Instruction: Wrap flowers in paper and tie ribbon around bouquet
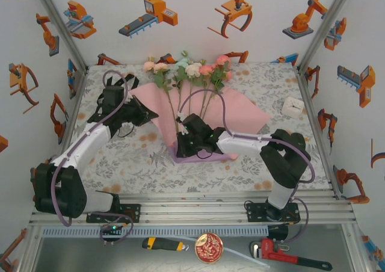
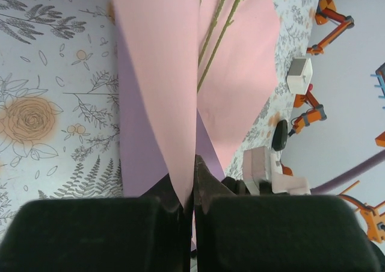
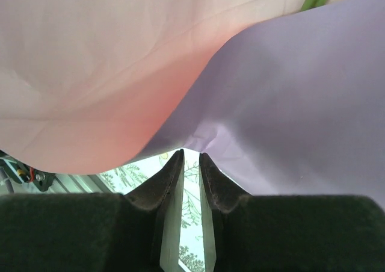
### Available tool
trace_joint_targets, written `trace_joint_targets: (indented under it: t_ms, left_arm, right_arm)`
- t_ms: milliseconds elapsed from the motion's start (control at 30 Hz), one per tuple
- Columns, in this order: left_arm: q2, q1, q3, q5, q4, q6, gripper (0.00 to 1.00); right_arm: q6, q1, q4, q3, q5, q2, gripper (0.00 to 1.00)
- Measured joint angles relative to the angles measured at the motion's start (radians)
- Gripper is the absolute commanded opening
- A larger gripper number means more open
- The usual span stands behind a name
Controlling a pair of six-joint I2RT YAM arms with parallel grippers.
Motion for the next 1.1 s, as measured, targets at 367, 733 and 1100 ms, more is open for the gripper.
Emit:
trace_joint_targets:
  t_ms: [367,733,1100]
  left_arm:
    - [0.058,-0.048,0.066,0.0,0.014,-0.009,0.07]
    - [0.258,-0.171,0.217,-0.007,0.056,-0.032,0.06]
    - [0.438,-0.247,0.315,-0.005,0.105,-0.072,0.06]
  right_arm:
    - [-0.008,-0.045,0.011,-0.077,-0.022,-0.069,0.25]
    - [0.054,-0.184,0.101,-0.37,-0.074,-0.402,0.81]
    - [0.285,-0.183,0.436,-0.373,-0.149,-0.242,0.64]
